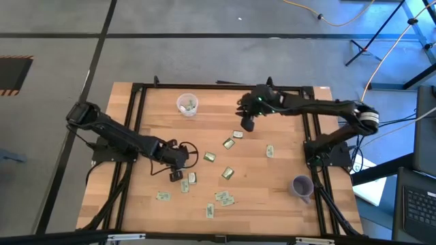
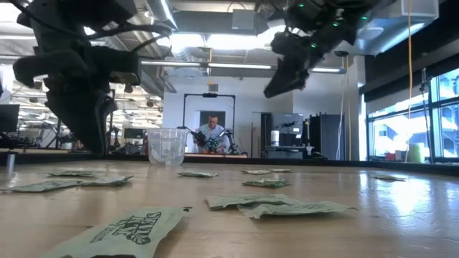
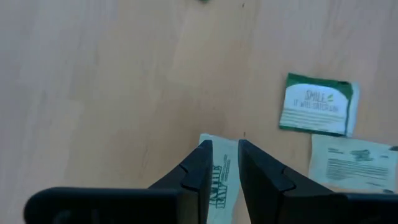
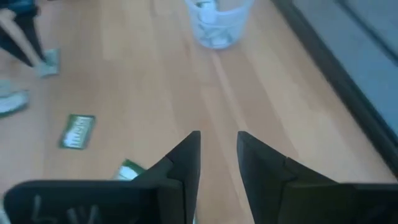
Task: Pick and place items into bin
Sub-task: Put the stevia packet into the transparent bin
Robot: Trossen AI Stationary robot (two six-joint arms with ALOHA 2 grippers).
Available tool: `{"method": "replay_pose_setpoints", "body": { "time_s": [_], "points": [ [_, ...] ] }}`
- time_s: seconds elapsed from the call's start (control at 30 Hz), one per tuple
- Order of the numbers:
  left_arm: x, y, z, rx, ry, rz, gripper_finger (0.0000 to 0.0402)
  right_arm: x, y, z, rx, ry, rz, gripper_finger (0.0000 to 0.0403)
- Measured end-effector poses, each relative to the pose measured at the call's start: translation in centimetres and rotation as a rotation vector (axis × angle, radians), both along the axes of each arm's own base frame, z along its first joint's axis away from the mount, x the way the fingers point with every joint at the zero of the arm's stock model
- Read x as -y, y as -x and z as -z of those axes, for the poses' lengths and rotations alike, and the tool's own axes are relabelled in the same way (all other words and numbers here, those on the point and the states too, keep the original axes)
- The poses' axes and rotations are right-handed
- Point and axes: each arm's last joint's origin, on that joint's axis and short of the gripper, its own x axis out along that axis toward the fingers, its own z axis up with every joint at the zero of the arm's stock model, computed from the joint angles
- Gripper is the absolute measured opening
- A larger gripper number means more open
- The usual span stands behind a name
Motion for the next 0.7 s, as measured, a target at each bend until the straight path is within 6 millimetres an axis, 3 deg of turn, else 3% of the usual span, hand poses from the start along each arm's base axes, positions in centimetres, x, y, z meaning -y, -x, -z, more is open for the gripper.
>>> {"method": "replay_pose_setpoints", "body": {
  "time_s": [0.27, 0.43, 0.7],
  "points": [
    [0.2, -0.3, 1.9, -0.091, 0.017, 0.009, 0.0072, -2.3, 2.9, 2.0, 0.088, 0.052, 0.013, 0.0109],
    [0.3, -0.6, 2.5, -0.117, 0.029, -0.012, 0.0072, -3.4, 3.6, 1.8, 0.197, 0.084, -0.016, 0.0109],
    [0.3, -0.6, 2.7, -0.126, 0.022, -0.015, 0.0056, -3.5, 3.8, 1.9, 0.206, 0.089, -0.02, 0.0109]
  ]
}}
